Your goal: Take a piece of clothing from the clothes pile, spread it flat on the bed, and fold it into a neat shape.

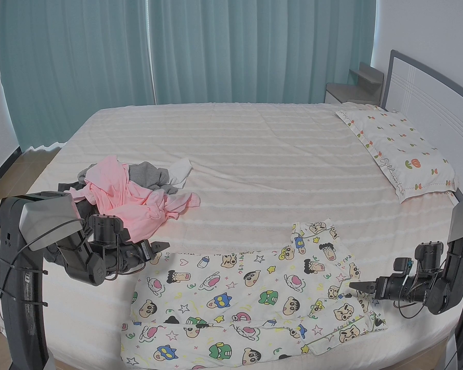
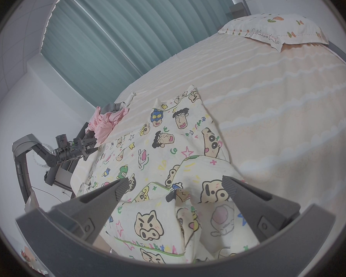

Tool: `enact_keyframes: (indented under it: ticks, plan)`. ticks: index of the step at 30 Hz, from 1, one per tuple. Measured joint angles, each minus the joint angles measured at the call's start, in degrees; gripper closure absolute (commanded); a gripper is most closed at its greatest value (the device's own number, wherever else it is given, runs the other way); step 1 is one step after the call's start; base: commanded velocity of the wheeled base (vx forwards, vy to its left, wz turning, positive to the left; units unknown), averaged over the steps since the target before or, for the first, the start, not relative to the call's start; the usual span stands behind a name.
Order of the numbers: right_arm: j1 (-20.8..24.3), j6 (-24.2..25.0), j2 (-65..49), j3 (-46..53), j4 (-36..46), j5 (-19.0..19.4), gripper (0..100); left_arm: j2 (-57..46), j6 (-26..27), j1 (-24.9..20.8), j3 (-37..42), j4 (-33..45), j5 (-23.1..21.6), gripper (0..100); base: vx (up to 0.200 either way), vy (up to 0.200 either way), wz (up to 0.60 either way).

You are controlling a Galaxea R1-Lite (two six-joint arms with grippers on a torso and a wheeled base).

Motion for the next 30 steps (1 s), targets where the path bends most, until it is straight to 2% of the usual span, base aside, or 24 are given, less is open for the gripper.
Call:
enact_keyframes:
  ticks: [7,8,12,17,23,30]
  plan:
    - [0.3,0.0,0.0,0.1,0.0,-0.1,0,1.7,1.0,-0.3,-2.6,1.8,0.0,0,0.0,0.0,0.0]
    - [0.3,0.0,0.0,0.1,0.0,-0.1,0,1.8,0.9,-0.3,-2.8,1.7,0.0,100,0.0,0.0,0.0]
    - [0.3,0.0,-0.3,0.0,0.0,-0.7,0,2.2,0.1,-0.2,-3.1,1.4,-0.1,100,0.0,0.0,0.0]
    - [0.5,0.4,-1.4,-1.3,0.1,-4.9,0,2.4,-1.8,-0.1,-3.1,-0.5,-0.1,100,0.0,0.0,0.0]
    - [2.2,1.5,-2.1,-6.2,1.9,-6.2,0,2.8,-2.2,0.4,-2.3,-4.1,-0.1,100,0.0,0.0,0.0]
    - [2.8,3.8,-0.9,-19.7,13.3,-6.9,0,3.2,-2.2,0.8,-1.2,-7.0,-0.1,100,0.0,0.0,0.0]
